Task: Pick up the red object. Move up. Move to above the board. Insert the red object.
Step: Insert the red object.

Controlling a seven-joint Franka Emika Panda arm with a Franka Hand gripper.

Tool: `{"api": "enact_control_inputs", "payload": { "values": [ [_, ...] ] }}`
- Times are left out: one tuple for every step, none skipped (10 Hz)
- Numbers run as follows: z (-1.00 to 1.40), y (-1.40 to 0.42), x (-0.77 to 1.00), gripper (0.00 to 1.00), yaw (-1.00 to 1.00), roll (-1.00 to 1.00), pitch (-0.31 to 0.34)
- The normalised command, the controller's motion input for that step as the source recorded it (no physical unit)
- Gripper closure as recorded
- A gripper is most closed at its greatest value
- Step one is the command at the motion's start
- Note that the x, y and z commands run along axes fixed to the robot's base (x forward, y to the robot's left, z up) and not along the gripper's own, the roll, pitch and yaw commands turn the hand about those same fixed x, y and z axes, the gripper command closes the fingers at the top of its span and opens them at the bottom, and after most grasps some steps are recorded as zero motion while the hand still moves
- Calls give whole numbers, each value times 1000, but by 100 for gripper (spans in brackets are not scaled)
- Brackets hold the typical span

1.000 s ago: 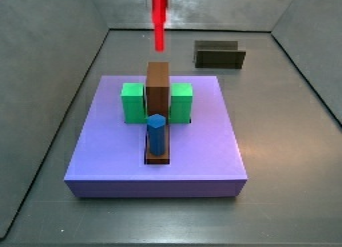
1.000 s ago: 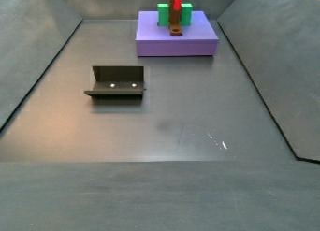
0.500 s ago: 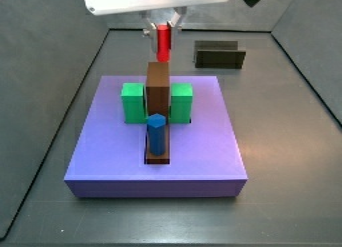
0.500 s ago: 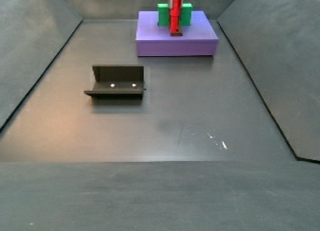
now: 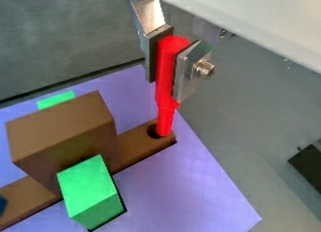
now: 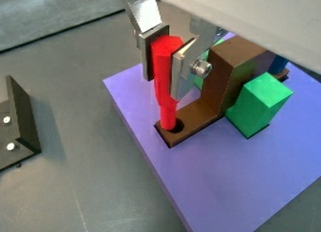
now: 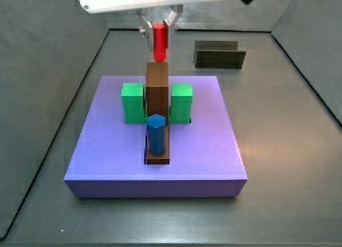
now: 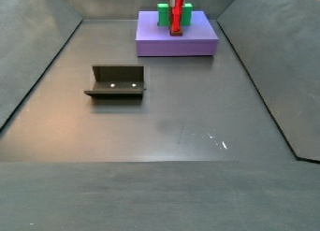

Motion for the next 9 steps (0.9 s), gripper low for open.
{"api": "enact_control_inputs", "payload": {
  "values": [
    [0, -17, -11, 100, 0, -53, -36],
    [-6, 0, 0, 100, 0, -36, -37],
    [0, -140, -43, 100, 0, -13, -71],
    [0, -174, -14, 100, 0, 0, -57],
    [-69, -106, 0, 100, 0, 0, -43],
    [-211, 0, 0, 100, 6, 0, -10],
    [-191, 57, 0, 100, 9, 0, -11],
    [-211, 29, 0, 100, 31, 0, -23],
    [-277, 0, 0, 100, 34, 0, -41]
  ]
}}
